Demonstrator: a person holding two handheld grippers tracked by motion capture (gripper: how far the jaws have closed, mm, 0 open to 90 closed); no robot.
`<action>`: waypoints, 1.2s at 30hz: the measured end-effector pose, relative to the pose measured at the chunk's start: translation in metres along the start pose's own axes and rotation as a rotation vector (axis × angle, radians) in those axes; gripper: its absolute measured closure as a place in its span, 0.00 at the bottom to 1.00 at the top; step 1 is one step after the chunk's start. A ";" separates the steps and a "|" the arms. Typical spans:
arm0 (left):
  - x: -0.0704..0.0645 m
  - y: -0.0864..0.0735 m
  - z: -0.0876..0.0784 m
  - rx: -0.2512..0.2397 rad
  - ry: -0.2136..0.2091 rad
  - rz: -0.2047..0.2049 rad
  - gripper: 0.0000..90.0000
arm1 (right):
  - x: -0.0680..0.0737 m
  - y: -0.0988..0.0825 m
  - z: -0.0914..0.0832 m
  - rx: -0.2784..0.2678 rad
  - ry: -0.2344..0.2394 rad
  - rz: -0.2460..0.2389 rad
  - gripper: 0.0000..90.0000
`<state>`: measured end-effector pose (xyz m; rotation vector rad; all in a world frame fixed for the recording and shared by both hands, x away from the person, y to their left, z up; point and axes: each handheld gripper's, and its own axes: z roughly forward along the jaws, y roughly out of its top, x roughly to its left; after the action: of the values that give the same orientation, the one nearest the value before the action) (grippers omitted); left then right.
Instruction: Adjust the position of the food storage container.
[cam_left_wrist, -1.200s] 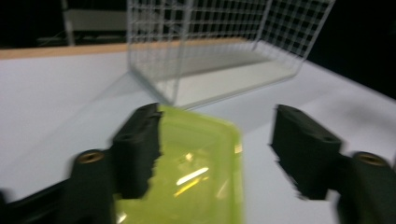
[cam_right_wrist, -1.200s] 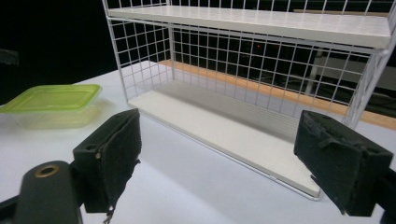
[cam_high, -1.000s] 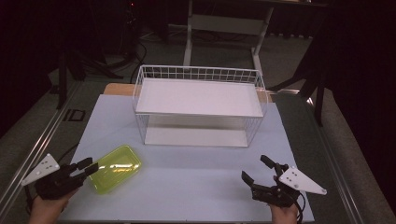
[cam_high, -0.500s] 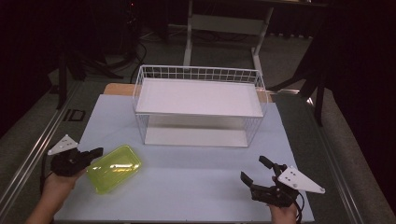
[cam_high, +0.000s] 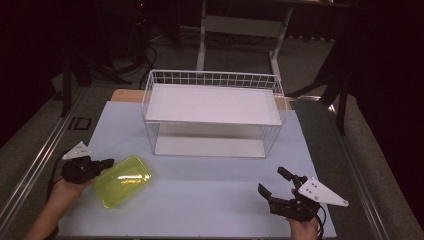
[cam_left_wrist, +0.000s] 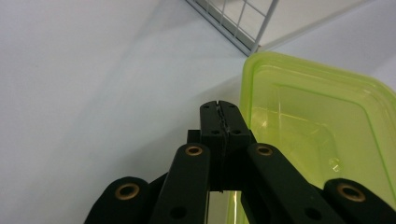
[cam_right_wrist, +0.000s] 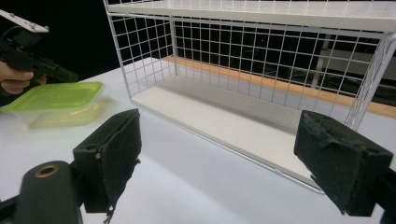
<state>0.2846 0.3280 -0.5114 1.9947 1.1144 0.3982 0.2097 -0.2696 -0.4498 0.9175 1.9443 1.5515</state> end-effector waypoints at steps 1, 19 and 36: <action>-0.002 0.001 0.000 -0.008 -0.003 0.007 1.00 | 0.000 0.000 0.000 0.000 0.001 0.003 0.17; -0.030 0.012 0.001 -0.025 -0.097 0.059 1.00 | -0.001 0.000 -0.001 -0.003 0.001 0.010 0.17; -0.021 -0.067 -0.058 0.067 -0.035 -0.073 1.00 | 0.004 0.001 0.002 0.007 0.005 -0.002 0.17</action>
<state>0.1998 0.3587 -0.5236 2.0047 1.1881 0.2907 0.2092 -0.2651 -0.4494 0.9149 1.9546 1.5489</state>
